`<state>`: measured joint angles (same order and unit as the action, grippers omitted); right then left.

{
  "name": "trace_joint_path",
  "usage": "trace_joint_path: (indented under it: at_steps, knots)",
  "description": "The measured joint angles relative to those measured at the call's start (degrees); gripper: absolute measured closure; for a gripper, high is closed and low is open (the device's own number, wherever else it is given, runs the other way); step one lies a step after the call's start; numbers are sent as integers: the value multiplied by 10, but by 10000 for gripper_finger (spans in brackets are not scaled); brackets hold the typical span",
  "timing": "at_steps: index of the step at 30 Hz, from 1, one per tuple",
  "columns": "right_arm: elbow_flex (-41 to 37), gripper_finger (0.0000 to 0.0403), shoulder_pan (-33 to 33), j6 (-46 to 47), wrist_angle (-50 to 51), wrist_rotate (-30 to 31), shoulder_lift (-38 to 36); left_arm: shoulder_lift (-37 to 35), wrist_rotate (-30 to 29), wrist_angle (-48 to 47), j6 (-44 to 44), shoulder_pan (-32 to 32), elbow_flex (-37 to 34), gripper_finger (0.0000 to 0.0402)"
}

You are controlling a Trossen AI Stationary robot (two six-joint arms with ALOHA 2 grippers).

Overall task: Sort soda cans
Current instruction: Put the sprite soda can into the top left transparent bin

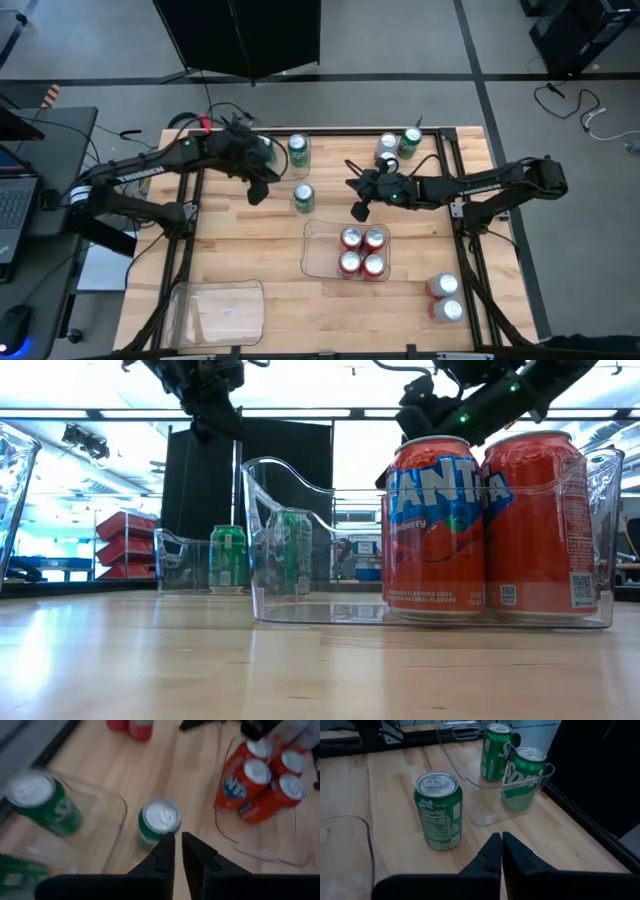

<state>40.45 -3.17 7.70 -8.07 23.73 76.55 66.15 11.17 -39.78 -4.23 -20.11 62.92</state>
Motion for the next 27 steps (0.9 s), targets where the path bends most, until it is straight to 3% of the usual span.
trace_joint_path:
  at_steps: [7, 18, 27]
  knots:
    - [-1, 402, 0, -2, -5, 0, 0, 95, 20, -88, -5, 23, 72, 282]
    - [-1, 402, 7, 1, -4, -11, 0, 191, -17, -62, -31, 73, 129, 96]
    - [-1, 403, 8, 1, -4, -14, 0, 246, -59, -45, -36, 79, 129, 24]
